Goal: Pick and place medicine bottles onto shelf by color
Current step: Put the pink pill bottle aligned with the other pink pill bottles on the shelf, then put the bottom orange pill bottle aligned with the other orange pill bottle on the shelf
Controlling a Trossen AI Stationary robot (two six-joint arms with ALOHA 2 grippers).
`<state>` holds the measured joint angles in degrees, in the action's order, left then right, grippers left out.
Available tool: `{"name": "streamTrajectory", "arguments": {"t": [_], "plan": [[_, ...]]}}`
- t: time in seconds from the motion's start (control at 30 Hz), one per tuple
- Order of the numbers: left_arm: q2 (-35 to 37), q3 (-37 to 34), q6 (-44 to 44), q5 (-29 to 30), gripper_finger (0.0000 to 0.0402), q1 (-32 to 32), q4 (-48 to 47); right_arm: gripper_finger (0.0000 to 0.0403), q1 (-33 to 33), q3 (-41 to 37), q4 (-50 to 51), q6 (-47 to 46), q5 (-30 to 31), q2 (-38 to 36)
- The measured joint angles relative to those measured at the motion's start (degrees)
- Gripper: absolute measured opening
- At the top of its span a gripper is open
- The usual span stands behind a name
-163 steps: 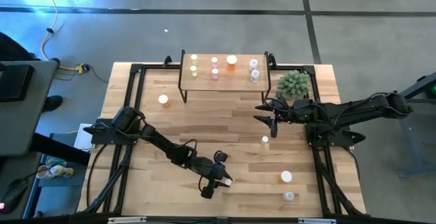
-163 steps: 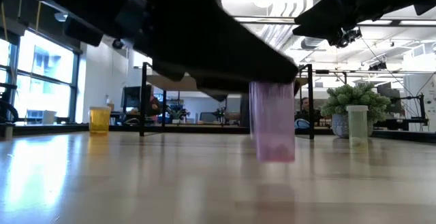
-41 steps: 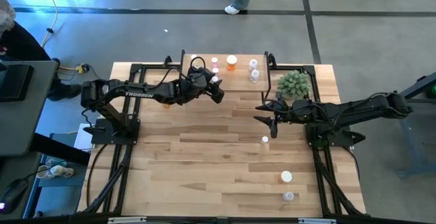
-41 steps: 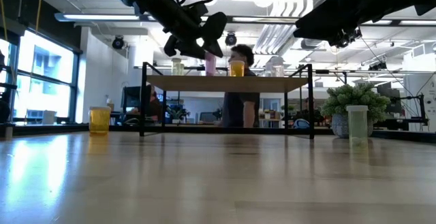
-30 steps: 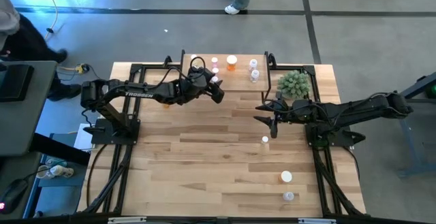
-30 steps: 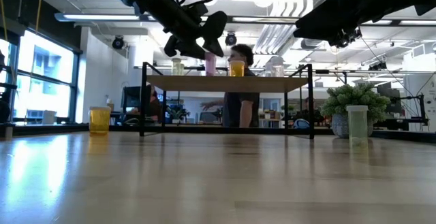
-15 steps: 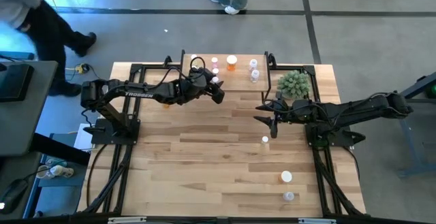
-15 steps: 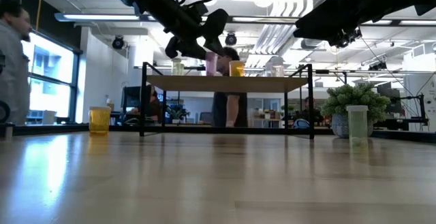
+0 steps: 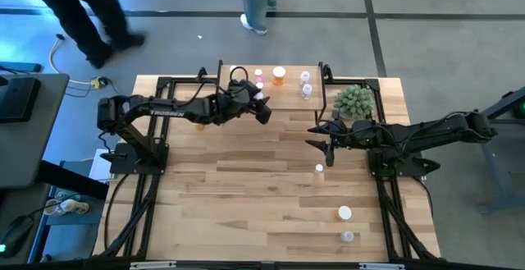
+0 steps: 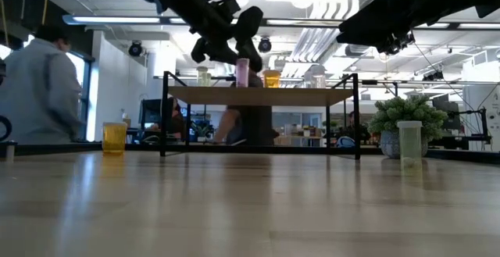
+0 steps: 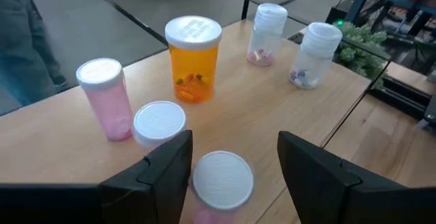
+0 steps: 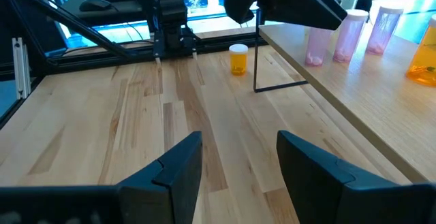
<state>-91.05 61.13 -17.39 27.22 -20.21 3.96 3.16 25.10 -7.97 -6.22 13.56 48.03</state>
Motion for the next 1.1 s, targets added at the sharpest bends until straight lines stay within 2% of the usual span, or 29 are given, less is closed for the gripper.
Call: {"name": "streamTrajectory", "arguments": {"t": [0.13,0.53,0.87,0.93,1.1], "plan": [[0.0,2.1,0.3,0.3,0.0207,0.0,-3.8,0.0181,0.0,0.0,0.0,0.0,0.0,0.0],[0.0,4.6,5.7,0.4,0.0207,0.0,-4.9,0.0181,0.0,0.0,0.0,-1.3,0.0,0.0],[0.0,13.8,15.0,0.4,0.0207,0.4,-18.1,0.0181,0.0,0.0,0.0,0.6,0.0,0.0],[0.4,14.9,15.7,-1.1,0.0207,0.7,-20.4,0.0184,0.0,0.0,0.0,1.4,0.0,0.0],[3.5,14.5,15.6,-10.2,0.0207,1.4,-24.3,0.0211,0.0,0.0,0.0,1.7,-0.8,-0.2]]}}
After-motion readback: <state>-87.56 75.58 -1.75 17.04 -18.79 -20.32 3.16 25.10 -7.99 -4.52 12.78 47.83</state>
